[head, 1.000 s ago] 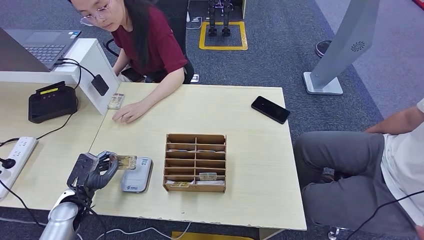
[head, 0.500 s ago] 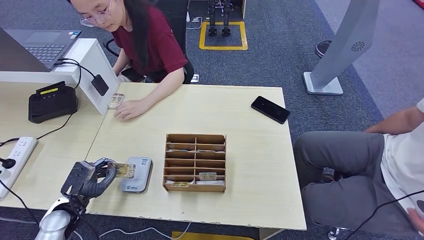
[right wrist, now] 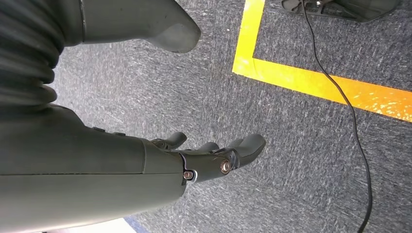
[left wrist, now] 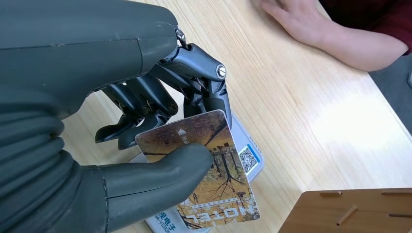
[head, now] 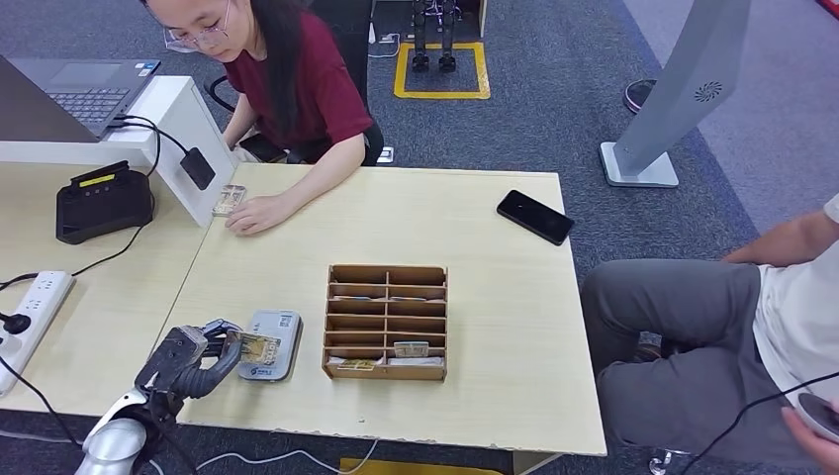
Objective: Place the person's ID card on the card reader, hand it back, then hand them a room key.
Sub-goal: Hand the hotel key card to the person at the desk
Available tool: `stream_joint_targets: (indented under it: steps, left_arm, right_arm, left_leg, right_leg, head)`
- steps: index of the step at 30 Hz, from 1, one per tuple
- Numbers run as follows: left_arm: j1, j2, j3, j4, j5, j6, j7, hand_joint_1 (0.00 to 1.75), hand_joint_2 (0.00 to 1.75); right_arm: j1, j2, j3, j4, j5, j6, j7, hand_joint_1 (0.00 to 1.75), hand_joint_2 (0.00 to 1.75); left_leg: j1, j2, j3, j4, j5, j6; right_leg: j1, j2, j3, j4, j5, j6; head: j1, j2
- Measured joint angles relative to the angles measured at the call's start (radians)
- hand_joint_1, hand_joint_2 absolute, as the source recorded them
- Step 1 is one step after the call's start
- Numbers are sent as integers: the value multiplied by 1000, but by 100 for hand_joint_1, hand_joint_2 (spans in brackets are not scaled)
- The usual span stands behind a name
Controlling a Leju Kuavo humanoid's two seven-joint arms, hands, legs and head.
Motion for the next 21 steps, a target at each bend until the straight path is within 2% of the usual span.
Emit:
stream_joint_targets:
  steps: [8, 21]
  left_arm:
    - [-2, -4, -29, 1, -30, 36, 11, 175, 175]
    - [-30, -35, -47, 34, -71, 109, 27, 175, 175]
  right_arm:
    - [-1, 2, -5, 0, 6, -1, 2, 0, 175]
    - [-2, 7, -5, 0, 24, -2, 2, 0, 175]
  left_leg:
    - [0, 0, 0, 0, 0, 0]
    - [0, 0, 0, 0, 0, 0]
  right_leg:
    - [0, 0, 0, 0, 0, 0]
    - [0, 0, 0, 0, 0, 0]
  head:
    - [0, 0]
    - [0, 0]
